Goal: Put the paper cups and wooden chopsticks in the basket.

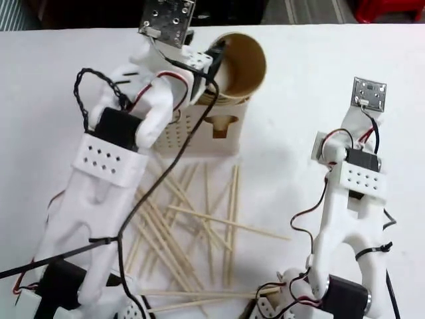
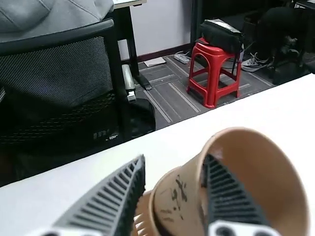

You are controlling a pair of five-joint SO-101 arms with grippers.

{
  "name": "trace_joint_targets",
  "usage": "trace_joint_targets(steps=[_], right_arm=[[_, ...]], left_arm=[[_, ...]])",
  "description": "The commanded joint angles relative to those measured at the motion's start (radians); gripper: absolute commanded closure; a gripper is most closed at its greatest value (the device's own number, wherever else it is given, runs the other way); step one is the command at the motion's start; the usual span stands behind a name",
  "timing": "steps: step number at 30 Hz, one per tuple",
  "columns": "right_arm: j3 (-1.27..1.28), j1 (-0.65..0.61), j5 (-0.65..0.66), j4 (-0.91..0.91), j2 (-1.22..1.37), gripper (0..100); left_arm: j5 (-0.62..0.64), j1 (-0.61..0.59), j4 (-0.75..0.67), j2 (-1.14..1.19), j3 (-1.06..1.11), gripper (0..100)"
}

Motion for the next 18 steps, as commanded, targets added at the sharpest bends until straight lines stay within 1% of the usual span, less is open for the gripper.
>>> trace_joint_targets(steps=[1,8,11,13,18], right_arm=[[-0.003,0.01,-0.006,-0.007,-0.028,98.1],[-0.003,0.01,-0.006,-0.007,-0.028,98.1],[-0.003,0.01,-0.006,-0.007,-0.028,98.1],[-0.003,0.01,-0.006,-0.005,-0.028,98.1],[-0.008,0.01,0.0,0.016,-0.031,98.1]], left_arm=[[0.012,-0.035,0.0,-0.001,-0.055,84],[0.012,-0.134,0.0,0.001,-0.048,84],[0.012,-0.145,0.018,-0.008,-0.052,84],[0.012,-0.143,0.078,-0.021,-0.081,84],[0.008,-0.137,0.281,-0.125,-0.133,84]])
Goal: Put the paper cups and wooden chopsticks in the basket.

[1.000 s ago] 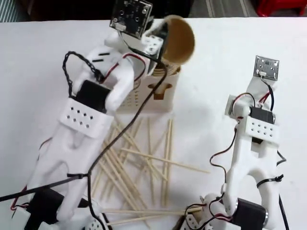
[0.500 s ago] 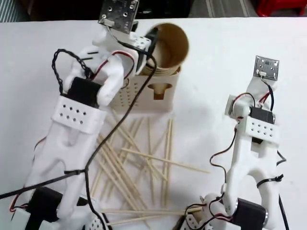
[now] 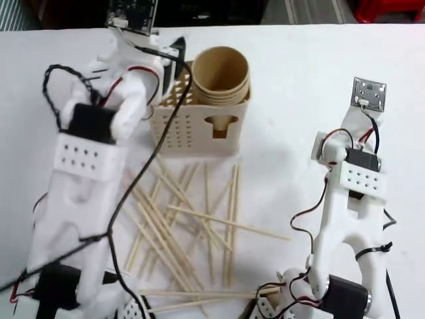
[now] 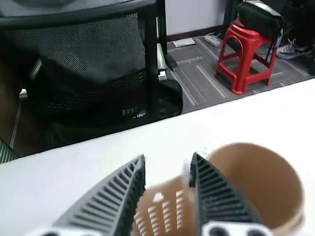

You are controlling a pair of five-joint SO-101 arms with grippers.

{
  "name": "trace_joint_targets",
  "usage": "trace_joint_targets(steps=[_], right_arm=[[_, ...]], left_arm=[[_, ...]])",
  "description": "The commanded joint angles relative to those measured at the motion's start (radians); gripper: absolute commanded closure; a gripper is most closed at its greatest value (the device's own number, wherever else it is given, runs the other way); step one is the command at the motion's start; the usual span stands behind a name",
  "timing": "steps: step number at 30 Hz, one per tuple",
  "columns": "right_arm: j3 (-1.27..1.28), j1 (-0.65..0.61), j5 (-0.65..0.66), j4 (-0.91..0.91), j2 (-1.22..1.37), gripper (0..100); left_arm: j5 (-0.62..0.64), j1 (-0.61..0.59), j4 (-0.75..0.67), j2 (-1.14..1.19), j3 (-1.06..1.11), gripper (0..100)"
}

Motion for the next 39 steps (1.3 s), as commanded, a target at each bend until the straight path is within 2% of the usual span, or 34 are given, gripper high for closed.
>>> trace_joint_targets(steps=[1,6,12,18,22,30,34,39], right_arm=[[-0.012,0.01,0.0,0.027,-0.031,98.1],[-0.064,0.008,0.002,0.147,-0.111,98.1],[-0.123,-0.085,0.003,0.354,-0.317,97.2],[-0.126,-0.295,0.02,0.532,-0.45,81.0],[-0.13,-0.501,0.173,0.661,-0.463,78.7],[-0.132,-0.826,0.184,0.671,-0.349,78.8],[-0.132,-0.966,0.184,0.634,-0.262,78.7],[-0.132,-1.079,0.186,0.555,-0.159,78.7]], left_arm=[[0.006,-0.012,0.114,-0.12,-0.058,84],[0.005,-0.053,0.272,-0.265,-0.005,84],[0.003,-0.197,0.288,-0.424,0.204,84],[0.003,-0.36,0.284,-0.596,0.463,84],[0.003,-0.475,0.213,-0.714,0.669,84],[-0.005,-0.641,-0.018,-0.877,1.102,84],[-0.057,-0.656,-0.092,-0.911,1.235,84],[-0.058,-0.656,-0.16,-0.928,1.349,84]])
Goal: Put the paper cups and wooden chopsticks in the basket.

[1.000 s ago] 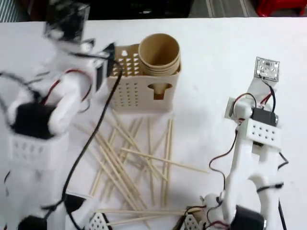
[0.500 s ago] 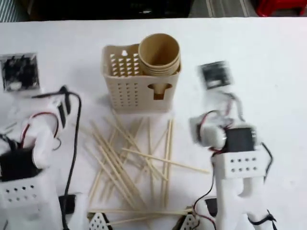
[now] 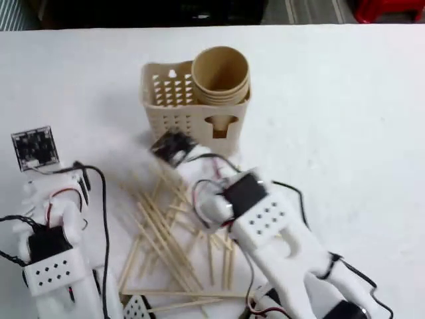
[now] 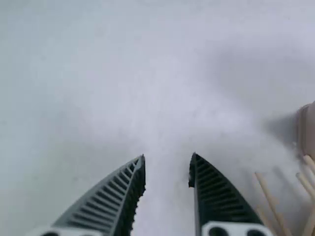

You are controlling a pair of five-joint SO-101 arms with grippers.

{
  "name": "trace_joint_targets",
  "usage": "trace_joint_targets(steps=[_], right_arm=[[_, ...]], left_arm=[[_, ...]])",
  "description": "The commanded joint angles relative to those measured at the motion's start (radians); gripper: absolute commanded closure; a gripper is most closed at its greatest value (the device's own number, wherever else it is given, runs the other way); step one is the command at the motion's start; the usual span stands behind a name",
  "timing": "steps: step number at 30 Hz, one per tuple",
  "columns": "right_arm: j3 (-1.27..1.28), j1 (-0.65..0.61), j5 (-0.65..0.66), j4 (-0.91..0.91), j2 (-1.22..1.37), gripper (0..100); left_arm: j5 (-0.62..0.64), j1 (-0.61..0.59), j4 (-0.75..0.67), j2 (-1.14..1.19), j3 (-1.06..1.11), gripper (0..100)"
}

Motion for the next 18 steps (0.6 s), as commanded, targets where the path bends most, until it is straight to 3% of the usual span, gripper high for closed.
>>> trace_joint_targets(steps=[1,18], right_arm=[[-0.049,-0.067,0.008,-0.059,0.056,78.7],[-0.049,-0.105,0.008,-0.351,0.481,78.6]], left_arm=[[-0.012,-0.008,-0.063,-0.027,0.044,84],[-0.015,-0.01,-0.064,-0.027,0.087,84]])
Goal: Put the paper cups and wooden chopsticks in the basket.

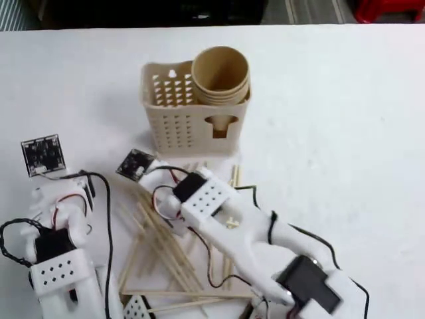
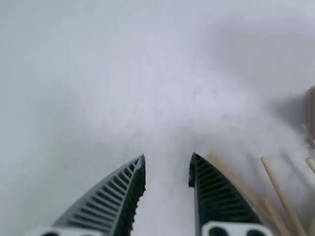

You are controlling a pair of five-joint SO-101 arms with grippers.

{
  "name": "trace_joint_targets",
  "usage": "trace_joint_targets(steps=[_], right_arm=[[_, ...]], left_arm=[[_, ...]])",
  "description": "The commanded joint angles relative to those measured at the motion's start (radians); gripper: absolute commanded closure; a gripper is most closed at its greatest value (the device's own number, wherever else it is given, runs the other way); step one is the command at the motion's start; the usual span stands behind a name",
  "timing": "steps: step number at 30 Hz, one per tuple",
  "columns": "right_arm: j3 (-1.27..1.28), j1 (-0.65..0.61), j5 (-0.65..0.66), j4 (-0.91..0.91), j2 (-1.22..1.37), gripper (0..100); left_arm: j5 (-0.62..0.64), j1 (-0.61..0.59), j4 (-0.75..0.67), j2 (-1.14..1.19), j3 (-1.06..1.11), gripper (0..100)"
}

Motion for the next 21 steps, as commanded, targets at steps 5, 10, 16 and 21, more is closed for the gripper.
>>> trace_joint_targets(steps=[5,10,16,21], right_arm=[[-0.046,0.056,0.008,-0.085,0.108,78.9],[-0.083,0.079,0.008,-0.064,0.148,93.4],[-0.132,0.082,0.003,0.012,0.114,98.1],[-0.126,0.082,0.0,0.065,-0.012,98.0]], left_arm=[[-0.009,-0.01,-0.018,-0.016,-0.005,84],[-0.009,-0.01,-0.018,-0.016,-0.005,84],[-0.011,-0.01,-0.018,-0.016,-0.003,84],[-0.011,-0.01,-0.018,-0.016,-0.003,84]])
